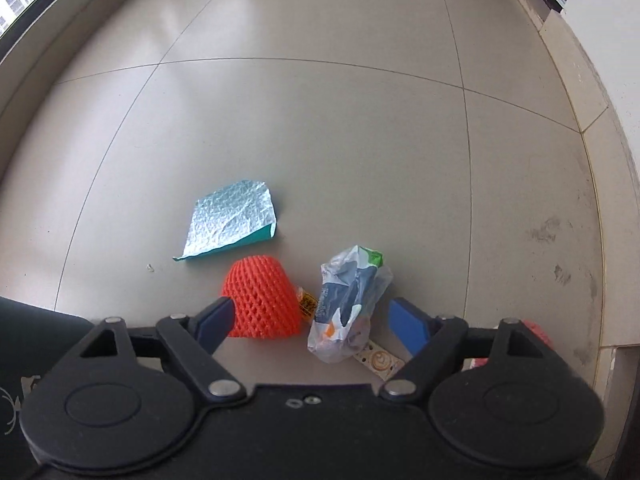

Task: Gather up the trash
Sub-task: 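Move the right gripper to the white-and-blue plastic bag and grasp it, then carry the white-and-blue plastic bag into the bin and open the right gripper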

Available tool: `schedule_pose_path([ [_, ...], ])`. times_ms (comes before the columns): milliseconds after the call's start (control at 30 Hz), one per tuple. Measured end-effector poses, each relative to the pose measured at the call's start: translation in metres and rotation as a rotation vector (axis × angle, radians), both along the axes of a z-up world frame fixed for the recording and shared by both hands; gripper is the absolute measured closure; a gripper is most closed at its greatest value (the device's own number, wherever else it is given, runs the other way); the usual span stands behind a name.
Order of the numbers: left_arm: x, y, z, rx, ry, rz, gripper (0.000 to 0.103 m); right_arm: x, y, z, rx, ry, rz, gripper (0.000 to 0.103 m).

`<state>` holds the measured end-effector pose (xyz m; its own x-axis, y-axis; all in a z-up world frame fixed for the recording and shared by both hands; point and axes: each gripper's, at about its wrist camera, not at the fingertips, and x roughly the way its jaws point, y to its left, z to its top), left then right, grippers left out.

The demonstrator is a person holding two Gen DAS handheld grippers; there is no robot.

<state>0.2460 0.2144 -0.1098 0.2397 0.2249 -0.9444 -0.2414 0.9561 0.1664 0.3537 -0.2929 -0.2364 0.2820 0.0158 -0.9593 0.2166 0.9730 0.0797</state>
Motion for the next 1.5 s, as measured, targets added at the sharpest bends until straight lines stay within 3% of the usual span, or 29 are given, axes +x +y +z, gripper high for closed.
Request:
schedule_pose_path([
  [133,0.003,-0.002,-0.001,0.015,0.009,0.000,0.084,0.006,-0.018,-0.047,0.036,0.065,-0.097,0.030],
  [267,0.005,-0.002,-0.003,0.026,0.015,0.000,0.084,0.012,-0.016,-0.069,0.045,0.096,-0.103,0.037],
  [400,0.007,-0.003,-0.007,0.027,0.021,0.003,0.084,0.014,-0.011,-0.080,0.026,0.121,-0.109,0.058],
  [500,0.008,-0.003,-0.007,0.034,0.021,0.002,0.084,0.013,-0.012,-0.078,0.019,0.121,-0.104,0.086],
  [567,0.008,-0.003,-0.007,0.030,0.019,0.004,0.084,0.010,-0.011,-0.071,0.032,0.108,-0.093,0.094],
  [633,0.007,-0.002,-0.007,0.031,0.017,0.002,0.084,0.005,-0.009,-0.059,0.019,0.094,-0.073,0.100],
  [833,0.006,-0.004,-0.009,0.040,0.010,0.000,0.084,-0.016,0.001,0.005,0.008,0.017,0.010,0.100],
  [1000,0.005,-0.004,-0.010,0.038,0.008,0.002,0.084,-0.039,0.029,0.077,0.086,-0.098,0.131,0.100],
  [1233,0.005,-0.003,-0.009,0.026,0.009,0.008,0.084,-0.072,0.113,0.177,0.254,-0.256,0.386,0.100],
  [1400,0.006,0.001,-0.005,0.014,0.008,0.009,0.084,-0.081,0.177,0.208,0.347,-0.272,0.553,0.100],
  [1500,0.006,0.003,-0.003,0.001,0.003,0.009,0.084,-0.087,0.214,0.211,0.347,-0.262,0.641,0.100],
])
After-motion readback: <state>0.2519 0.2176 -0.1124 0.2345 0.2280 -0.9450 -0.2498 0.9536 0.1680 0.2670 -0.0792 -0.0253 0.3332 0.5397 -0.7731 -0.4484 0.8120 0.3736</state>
